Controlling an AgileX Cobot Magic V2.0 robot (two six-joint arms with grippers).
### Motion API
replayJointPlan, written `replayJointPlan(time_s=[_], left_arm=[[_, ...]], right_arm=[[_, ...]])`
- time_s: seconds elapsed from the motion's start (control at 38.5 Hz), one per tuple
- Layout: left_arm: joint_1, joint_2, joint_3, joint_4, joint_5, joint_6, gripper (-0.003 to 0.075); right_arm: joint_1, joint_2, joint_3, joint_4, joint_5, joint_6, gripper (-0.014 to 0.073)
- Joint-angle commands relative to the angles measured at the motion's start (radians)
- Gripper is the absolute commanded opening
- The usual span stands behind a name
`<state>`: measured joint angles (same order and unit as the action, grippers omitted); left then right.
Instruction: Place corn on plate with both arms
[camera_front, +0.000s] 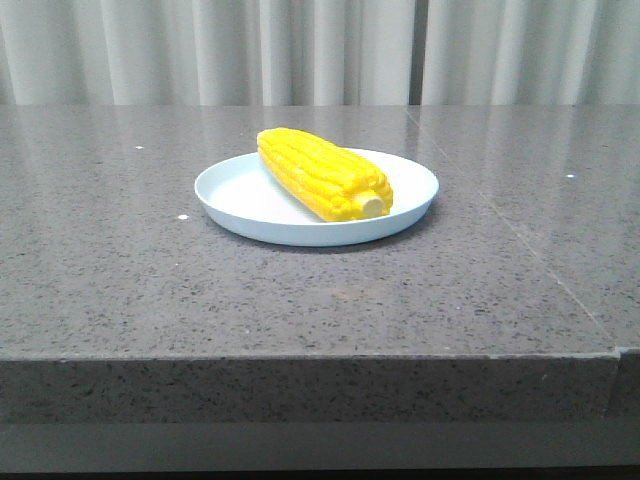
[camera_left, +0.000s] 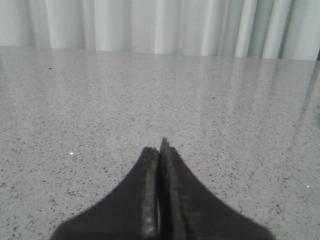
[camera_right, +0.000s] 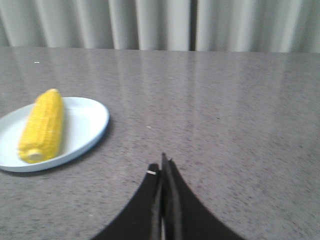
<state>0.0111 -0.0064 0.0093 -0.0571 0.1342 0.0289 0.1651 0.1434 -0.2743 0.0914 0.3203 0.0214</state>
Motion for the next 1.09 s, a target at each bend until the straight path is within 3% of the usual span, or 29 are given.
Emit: replayJointPlan(time_s=[0.0,0.36,1.06], left_arm=[[0.001,-0.016,0.024,-0.006,-0.082,0.002,-0.0020],[0.001,-0.016,0.024,-0.006,-0.082,0.002,-0.0020],[0.001,-0.014,0.024,-0.006,-0.082,0.002,-0.0020]], right_arm=[[-0.063,-0.027,0.048,-0.004,-0.137,-0.007,-0.0070],[-0.163,-0.170,0.278,-0.002,-0.182,-0.007,-0.0070],[-0.162,-0.170,0.279,-0.002,-0.151,-0.007,-0.0070]])
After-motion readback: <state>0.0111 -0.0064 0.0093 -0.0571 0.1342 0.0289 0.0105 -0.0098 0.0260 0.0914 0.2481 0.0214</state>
